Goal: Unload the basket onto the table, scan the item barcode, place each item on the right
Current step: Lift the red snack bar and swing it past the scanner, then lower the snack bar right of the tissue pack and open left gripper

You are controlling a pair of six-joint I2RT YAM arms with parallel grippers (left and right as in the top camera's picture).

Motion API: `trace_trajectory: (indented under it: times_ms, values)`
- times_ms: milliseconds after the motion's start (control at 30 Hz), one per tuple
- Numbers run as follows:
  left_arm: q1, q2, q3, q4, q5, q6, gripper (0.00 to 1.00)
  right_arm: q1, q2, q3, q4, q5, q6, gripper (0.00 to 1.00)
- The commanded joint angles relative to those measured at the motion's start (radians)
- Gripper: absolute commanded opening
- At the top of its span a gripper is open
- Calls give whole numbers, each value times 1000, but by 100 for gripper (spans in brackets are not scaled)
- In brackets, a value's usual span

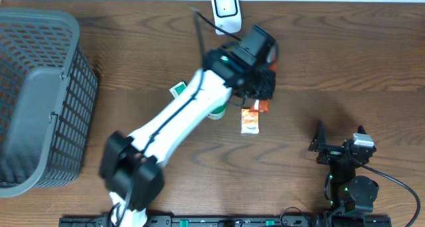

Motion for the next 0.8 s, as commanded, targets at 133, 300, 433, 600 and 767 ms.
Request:
trace_trajectory:
  times_ms: [133, 300, 433, 600, 767]
  values:
    - [-83, 170, -2, 27, -37, 39, 15, -5, -5, -4, -2, -5, -9, 99]
    - [-132, 220, -2, 87, -41, -27, 15, -5, -5, -4, -2, -5, -9, 99]
    - [-146, 237, -4, 108, -100, -170, 15, -5, -5, -4, -2, -5, -9, 99]
    - [-148, 239, -18, 88, -333, -454, 16, -5, -5, -4, -2, -4, -9, 99]
    - [-148, 239, -18, 79, -396, -750, 29, -5, -5, -4, -2, -5, -9, 99]
